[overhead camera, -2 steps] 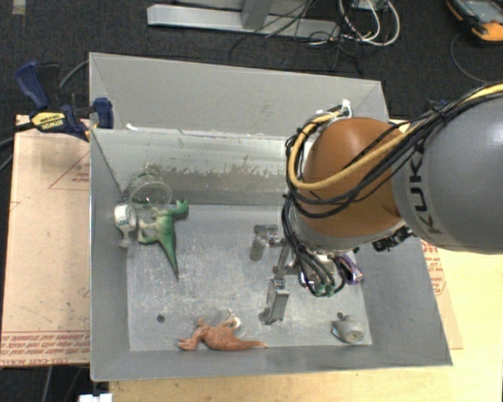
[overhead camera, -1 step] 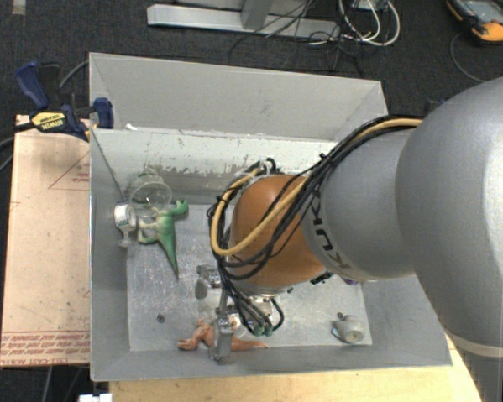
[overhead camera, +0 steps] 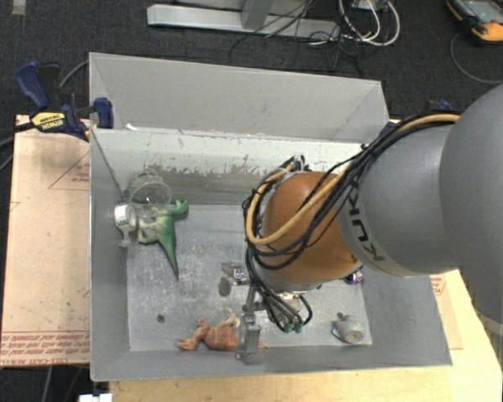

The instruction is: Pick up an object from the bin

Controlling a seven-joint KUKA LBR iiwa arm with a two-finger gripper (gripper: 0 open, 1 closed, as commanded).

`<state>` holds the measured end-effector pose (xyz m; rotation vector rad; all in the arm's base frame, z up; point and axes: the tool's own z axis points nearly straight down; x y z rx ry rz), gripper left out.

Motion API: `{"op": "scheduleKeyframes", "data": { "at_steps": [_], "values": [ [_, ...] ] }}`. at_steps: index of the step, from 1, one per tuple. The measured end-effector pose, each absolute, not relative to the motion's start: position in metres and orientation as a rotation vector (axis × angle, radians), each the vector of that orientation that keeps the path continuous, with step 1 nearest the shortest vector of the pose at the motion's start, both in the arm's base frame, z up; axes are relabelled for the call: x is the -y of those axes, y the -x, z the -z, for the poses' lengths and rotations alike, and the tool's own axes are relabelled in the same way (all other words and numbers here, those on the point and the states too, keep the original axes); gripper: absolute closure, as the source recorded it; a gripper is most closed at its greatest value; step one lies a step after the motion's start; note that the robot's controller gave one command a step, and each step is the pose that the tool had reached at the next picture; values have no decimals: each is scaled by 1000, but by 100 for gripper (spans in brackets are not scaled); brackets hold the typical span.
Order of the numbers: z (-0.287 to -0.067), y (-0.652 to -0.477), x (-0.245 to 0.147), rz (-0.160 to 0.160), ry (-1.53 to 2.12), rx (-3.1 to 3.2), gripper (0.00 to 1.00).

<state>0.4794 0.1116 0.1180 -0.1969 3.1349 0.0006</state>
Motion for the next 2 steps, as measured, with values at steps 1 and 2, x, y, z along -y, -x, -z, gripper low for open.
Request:
{"op": "scheduleKeyframes", "data": {
  "at_steps": [1,2],
  "values": [
    [-72,-491,-119,-7,569,-3082,0],
    [-73,-485,-94,-2,760,-3046,100]
  ]
}}
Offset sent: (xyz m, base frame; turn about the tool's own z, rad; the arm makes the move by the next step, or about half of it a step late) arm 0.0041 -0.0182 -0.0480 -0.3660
